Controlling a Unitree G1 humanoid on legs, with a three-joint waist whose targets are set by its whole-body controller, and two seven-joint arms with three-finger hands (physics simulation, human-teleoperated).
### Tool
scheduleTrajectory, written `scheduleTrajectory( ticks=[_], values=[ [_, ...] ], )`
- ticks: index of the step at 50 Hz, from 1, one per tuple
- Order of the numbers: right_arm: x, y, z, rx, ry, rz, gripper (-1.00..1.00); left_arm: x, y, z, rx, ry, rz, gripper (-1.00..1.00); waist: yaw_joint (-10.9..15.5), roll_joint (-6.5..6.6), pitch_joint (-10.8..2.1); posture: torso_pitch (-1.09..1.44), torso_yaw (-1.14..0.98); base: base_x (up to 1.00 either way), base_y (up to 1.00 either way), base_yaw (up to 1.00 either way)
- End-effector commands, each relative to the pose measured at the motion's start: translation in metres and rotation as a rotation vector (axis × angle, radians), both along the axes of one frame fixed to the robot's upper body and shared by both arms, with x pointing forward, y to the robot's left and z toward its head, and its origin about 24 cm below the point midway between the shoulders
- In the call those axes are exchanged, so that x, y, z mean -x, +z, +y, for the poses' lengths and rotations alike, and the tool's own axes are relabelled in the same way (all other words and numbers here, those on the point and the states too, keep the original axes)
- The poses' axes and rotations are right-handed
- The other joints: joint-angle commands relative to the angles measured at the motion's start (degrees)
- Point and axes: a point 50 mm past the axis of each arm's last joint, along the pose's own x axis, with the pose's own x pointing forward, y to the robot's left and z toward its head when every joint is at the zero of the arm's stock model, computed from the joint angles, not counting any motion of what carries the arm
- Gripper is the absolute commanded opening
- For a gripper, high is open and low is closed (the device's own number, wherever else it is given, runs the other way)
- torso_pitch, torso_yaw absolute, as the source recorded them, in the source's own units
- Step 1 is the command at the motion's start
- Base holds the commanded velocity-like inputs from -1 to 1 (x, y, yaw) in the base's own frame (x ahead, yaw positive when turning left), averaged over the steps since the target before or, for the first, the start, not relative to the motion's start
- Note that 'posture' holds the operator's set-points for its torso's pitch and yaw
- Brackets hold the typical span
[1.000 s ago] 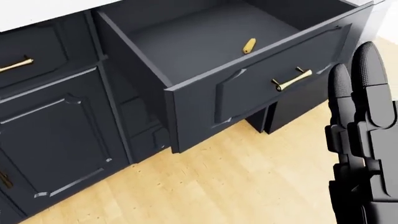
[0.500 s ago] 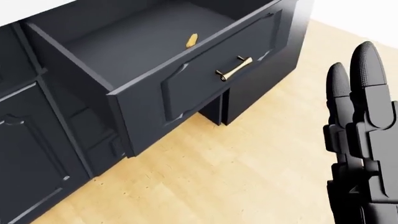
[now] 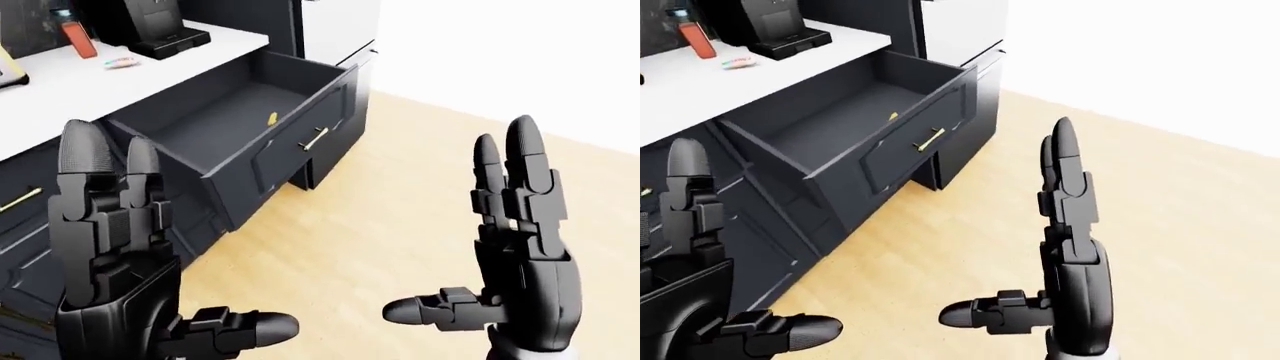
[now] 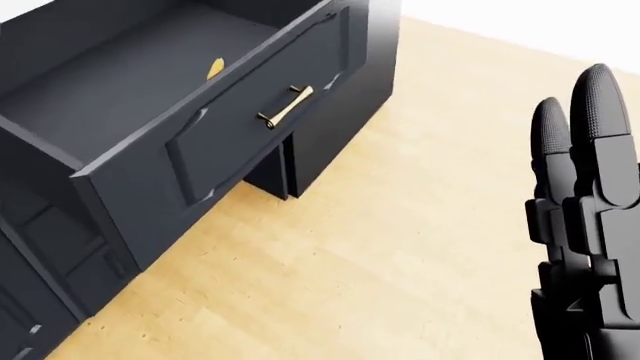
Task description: Close the right drawer.
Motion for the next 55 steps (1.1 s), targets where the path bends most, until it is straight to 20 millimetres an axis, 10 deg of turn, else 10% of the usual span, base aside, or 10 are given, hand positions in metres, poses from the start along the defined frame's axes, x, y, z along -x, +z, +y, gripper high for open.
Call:
scheduleTrajectory(
  ticks=[1,2,7,15,25,28,40,41,47,55],
  values=[
    [0.0046,0.0074,0.0014,-0.002,0.009,-0.052,1.0,0.0045,0.006,0.0001,-0.001,0.002,-0.043,1.0,0.32,1.9,-1.29,0.0,0.0,0.0,0.0,-0.33],
    [0.0047,0.0075,0.0014,-0.002,0.008,-0.053,1.0,0.0044,0.0058,-0.0001,-0.002,0.002,-0.043,1.0,1.1,-1.25,-0.17,0.0,0.0,0.0,0.0,-0.34],
    [0.0045,0.0075,0.0011,-0.001,0.004,-0.054,1.0,0.0039,0.0054,-0.0001,0.0,0.0,-0.041,1.0,0.39,-1.78,-0.92,0.0,0.0,0.0,0.0,-0.33],
    [0.005,0.0085,0.0008,-0.005,0.006,-0.057,1.0,0.0036,0.0052,-0.0003,0.001,0.0,-0.04,1.0,0.1,-8.26,-1.96,0.0,0.0,0.0,0.0,-0.34],
    [0.0044,0.007,0.0011,-0.007,0.007,-0.052,1.0,0.0039,0.0044,-0.0008,-0.002,-0.004,-0.039,1.0,-0.09,-3.11,0.21,0.0,0.0,0.0,0.0,-0.34],
    [0.0041,0.0068,0.0009,-0.008,0.007,-0.051,1.0,0.0038,0.0043,-0.0007,-0.001,-0.003,-0.038,1.0,0.25,1.58,-1.12,0.0,0.0,0.0,0.0,-0.33],
    [0.0031,0.0075,-0.0005,-0.035,0.02,-0.03,1.0,0.0031,0.0034,-0.0013,-0.004,-0.003,-0.034,1.0,1.95,-8.48,-1.66,0.0,0.0,0.0,0.0,-0.12],
    [0.0033,0.0077,-0.0005,-0.036,0.023,-0.03,1.0,0.0031,0.0034,-0.0013,-0.004,-0.003,-0.034,1.0,1.49,-6.03,-0.58,0.0,0.0,0.02,0.0,0.0],
    [0.0039,0.0089,-0.0012,-0.039,0.025,-0.03,1.0,0.0033,0.0035,-0.0014,-0.003,-0.004,-0.034,1.0,-0.21,-7.69,-0.68,0.0,0.0,0.18,0.39,0.09],
    [0.0037,0.0088,-0.0019,-0.046,0.027,-0.031,1.0,0.002,0.0023,-0.0019,-0.002,-0.007,-0.029,1.0,-2.05,-3.97,-0.15,0.0,0.0,0.19,0.6,0.0]
  ],
)
